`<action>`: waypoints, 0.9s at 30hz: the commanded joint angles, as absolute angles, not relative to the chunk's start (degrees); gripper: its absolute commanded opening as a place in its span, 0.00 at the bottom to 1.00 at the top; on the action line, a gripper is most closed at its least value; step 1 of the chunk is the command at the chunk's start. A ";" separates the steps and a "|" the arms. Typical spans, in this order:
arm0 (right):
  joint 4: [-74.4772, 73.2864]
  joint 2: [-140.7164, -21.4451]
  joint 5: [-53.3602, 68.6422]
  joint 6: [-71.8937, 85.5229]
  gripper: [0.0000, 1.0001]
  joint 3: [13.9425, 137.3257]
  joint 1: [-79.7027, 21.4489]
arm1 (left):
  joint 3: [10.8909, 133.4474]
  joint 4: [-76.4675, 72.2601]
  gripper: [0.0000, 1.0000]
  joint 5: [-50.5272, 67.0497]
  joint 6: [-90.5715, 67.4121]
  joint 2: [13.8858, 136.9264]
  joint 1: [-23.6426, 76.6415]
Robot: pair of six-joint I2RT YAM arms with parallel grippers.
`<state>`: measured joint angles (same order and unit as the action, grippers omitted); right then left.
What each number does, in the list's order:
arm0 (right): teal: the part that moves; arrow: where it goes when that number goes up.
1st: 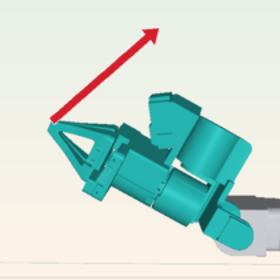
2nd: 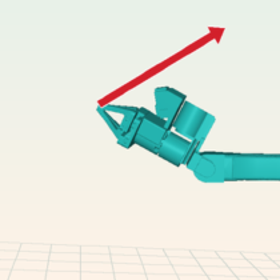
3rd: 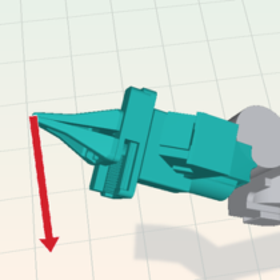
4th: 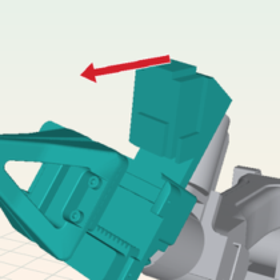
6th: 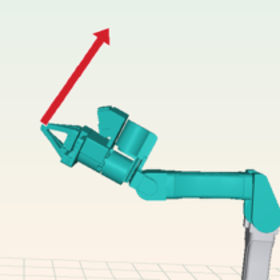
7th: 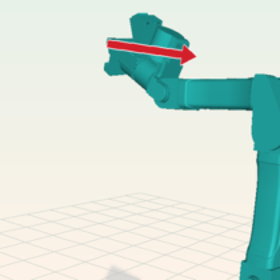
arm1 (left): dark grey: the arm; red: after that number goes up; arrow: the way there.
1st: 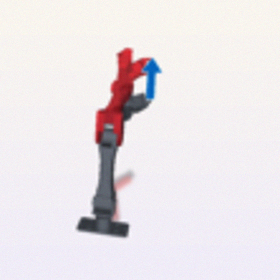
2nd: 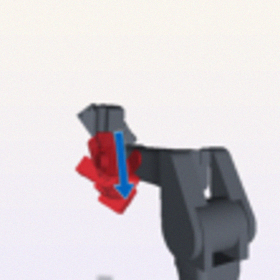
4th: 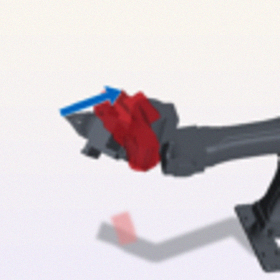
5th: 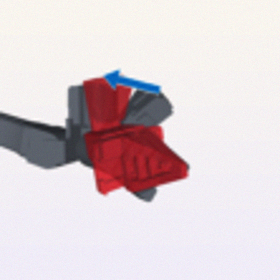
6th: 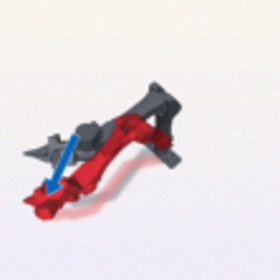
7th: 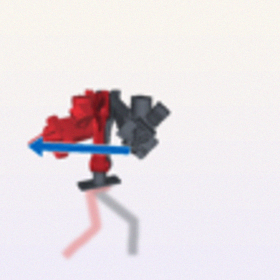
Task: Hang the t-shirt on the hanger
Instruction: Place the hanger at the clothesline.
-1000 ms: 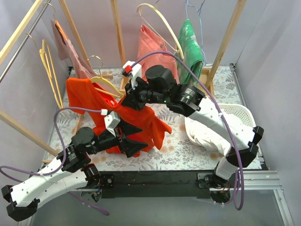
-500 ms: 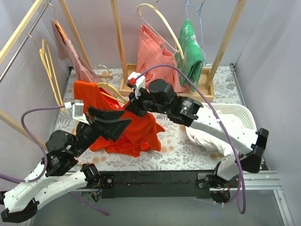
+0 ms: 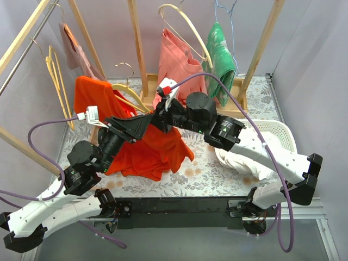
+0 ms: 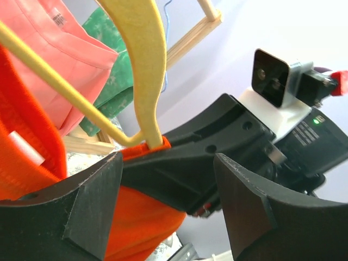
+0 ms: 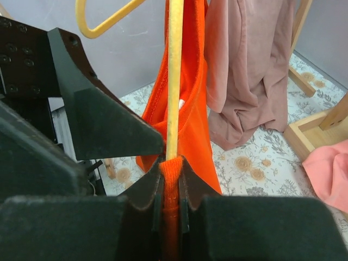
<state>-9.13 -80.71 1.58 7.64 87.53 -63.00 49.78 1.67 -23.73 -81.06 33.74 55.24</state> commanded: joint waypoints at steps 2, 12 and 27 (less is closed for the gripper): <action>-1.93 -78.75 1.58 8.44 0.01 87.01 -62.84 | 51.77 -3.16 0.66 -27.59 -81.13 34.98 55.37; -2.02 -79.37 1.41 8.26 0.01 87.63 -62.84 | 52.30 1.50 0.65 -31.46 -81.91 34.28 55.37; -2.55 -81.30 2.90 8.17 0.01 88.86 -62.84 | 50.89 -5.62 0.65 -32.34 -80.77 37.53 55.37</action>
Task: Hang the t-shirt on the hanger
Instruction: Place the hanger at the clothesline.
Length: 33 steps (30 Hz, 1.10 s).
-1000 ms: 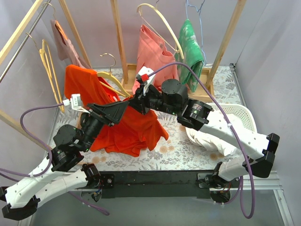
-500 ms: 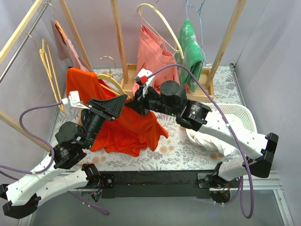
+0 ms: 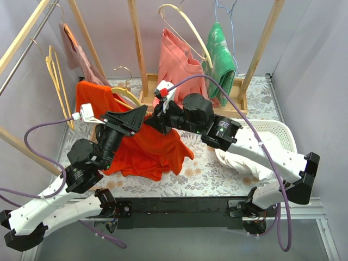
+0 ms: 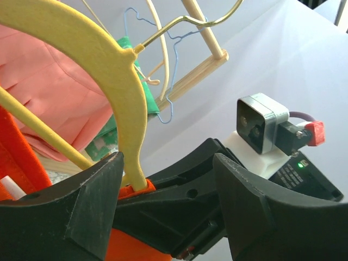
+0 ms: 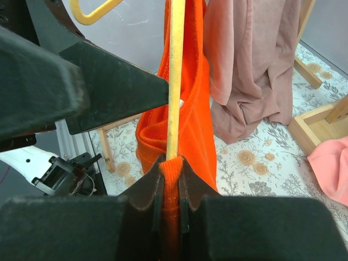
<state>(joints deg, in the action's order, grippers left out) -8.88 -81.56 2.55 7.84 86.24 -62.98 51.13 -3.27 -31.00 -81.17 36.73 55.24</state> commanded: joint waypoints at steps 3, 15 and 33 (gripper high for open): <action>-2.37 -81.47 2.81 8.09 0.01 89.03 -63.02 | 51.15 -4.84 0.63 -32.61 -81.65 38.41 55.37; -2.02 -81.04 1.06 7.03 0.01 89.21 -63.19 | 48.43 -5.19 0.63 -33.84 -83.41 37.45 55.37; -2.55 -80.95 -1.84 5.45 0.01 90.09 -63.63 | 51.95 4.74 0.70 -33.84 -88.68 35.25 55.37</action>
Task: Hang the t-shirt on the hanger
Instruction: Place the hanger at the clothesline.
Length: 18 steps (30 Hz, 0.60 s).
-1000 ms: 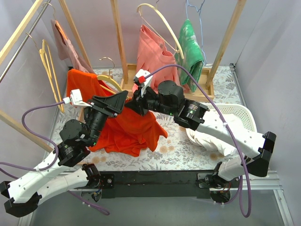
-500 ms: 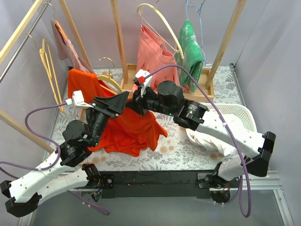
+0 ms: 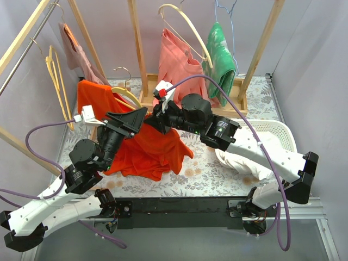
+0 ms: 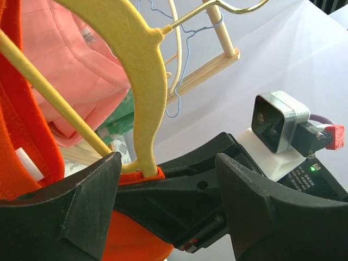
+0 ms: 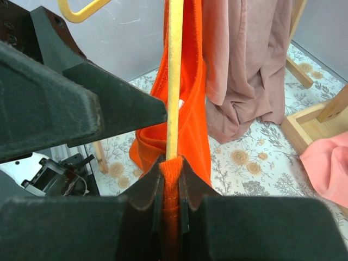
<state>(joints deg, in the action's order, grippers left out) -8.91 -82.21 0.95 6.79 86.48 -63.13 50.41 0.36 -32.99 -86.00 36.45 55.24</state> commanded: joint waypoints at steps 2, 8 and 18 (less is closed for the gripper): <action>-2.55 -80.77 -2.54 4.92 0.01 90.18 -63.63 | 51.94 6.67 0.76 -33.84 -89.64 34.54 55.37; -2.55 -81.65 -1.24 5.01 0.01 91.14 -63.63 | 51.42 7.65 0.79 -34.28 -91.14 33.57 55.46; -3.07 -83.06 -0.35 4.75 0.01 92.46 -65.30 | 49.13 -2.35 0.72 -34.72 -89.30 37.97 55.37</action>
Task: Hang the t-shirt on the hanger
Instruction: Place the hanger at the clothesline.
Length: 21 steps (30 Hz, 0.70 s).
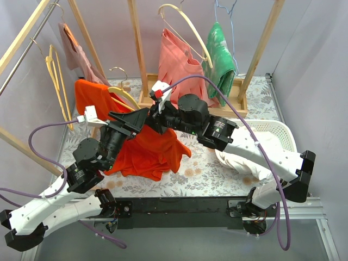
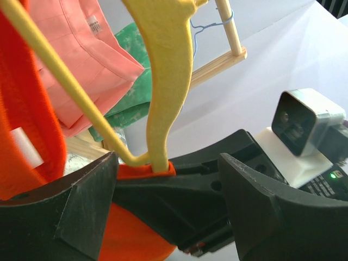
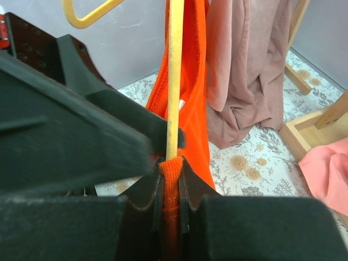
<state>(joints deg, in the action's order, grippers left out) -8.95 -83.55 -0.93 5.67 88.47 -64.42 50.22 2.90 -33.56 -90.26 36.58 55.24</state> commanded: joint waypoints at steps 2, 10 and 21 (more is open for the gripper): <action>-3.34 -83.06 -0.35 4.48 0.01 92.55 -65.39 | 49.30 -4.22 0.69 -34.72 -87.99 38.84 55.37; -1.76 -82.35 2.37 4.04 0.01 91.67 -66.18 | 47.11 -7.82 0.56 -36.12 -88.42 39.20 55.46; -0.97 -81.30 4.31 4.04 0.01 89.47 -66.27 | 45.18 -13.36 0.28 -38.93 -84.64 38.58 55.37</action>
<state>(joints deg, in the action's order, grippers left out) -7.42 -83.72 -0.34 4.10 88.71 -64.86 45.41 -8.73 -38.63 -86.85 38.39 55.24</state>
